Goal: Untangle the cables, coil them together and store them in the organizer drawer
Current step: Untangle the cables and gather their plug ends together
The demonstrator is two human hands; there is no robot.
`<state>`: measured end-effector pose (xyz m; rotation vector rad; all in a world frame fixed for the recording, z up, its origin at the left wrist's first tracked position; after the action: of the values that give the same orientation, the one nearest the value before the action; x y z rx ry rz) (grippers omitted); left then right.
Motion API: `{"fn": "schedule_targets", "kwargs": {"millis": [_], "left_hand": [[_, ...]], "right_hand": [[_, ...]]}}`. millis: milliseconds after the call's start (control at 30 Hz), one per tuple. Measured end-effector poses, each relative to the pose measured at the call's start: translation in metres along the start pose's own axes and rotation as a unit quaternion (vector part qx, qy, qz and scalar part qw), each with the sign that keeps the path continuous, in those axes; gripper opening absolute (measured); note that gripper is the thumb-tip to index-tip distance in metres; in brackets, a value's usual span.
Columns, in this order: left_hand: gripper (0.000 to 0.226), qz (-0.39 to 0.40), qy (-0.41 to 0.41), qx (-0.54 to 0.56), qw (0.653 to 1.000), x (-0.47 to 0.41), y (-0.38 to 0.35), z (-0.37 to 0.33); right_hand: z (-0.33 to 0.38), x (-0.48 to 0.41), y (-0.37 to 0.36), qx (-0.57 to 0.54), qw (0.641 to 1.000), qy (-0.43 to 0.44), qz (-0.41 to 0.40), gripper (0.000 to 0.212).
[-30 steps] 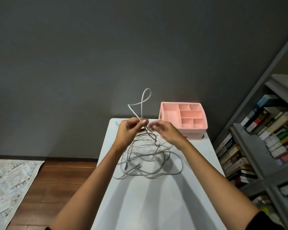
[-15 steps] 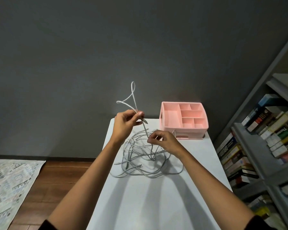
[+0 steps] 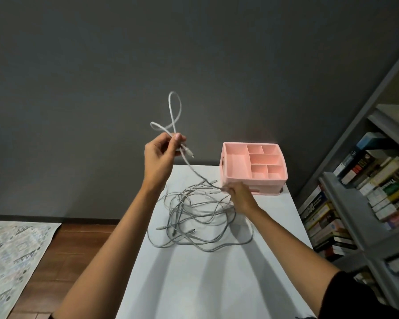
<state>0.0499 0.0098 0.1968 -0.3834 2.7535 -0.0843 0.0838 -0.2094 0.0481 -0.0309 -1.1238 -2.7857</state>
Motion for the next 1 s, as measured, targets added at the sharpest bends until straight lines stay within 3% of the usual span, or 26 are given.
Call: {"fn": "schedule_targets", "kwargs": {"millis": [100,200,467,633,833,1000], "left_hand": [[0.019,0.014,0.027,-0.060,0.998,0.008,0.010,0.026],[0.020,0.042,0.061,-0.112,0.991,0.021,0.009,0.049],[0.023,0.107,0.239,-0.054,0.964,0.044,-0.039,0.060],[0.016,0.145,0.247,-0.036,0.958,0.051,-0.050,0.065],[0.020,0.146,0.221,-0.031,0.964,0.048,-0.050,0.065],[0.023,0.143,0.204,-0.031,0.968,0.040,-0.039,0.058]], "right_hand": [[0.029,-0.008,0.032,-0.043,0.995,0.024,-0.081,0.029],[0.058,-0.015,0.053,0.004,0.990,0.067,-0.121,0.023],[0.080,-0.014,0.033,0.119,0.980,0.154,-0.046,0.020],[0.072,-0.012,0.024,0.067,0.983,0.167,-0.030,0.022],[0.073,-0.012,0.034,-0.048,0.987,0.151,-0.026,0.009],[0.047,-0.008,0.043,-0.026,0.994,0.089,-0.050,0.028]]}}
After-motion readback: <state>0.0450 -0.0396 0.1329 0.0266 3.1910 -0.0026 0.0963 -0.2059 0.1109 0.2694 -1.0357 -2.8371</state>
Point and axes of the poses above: each hand's wrist, its own x-axis away from the middle knuckle, its own y-axis out of the back of the hand, z = x × y, the point moved 4 cm from there along -x, towards the middle knuckle, and after that the axes turned 1 degree about -z, right-handed, at the moved point
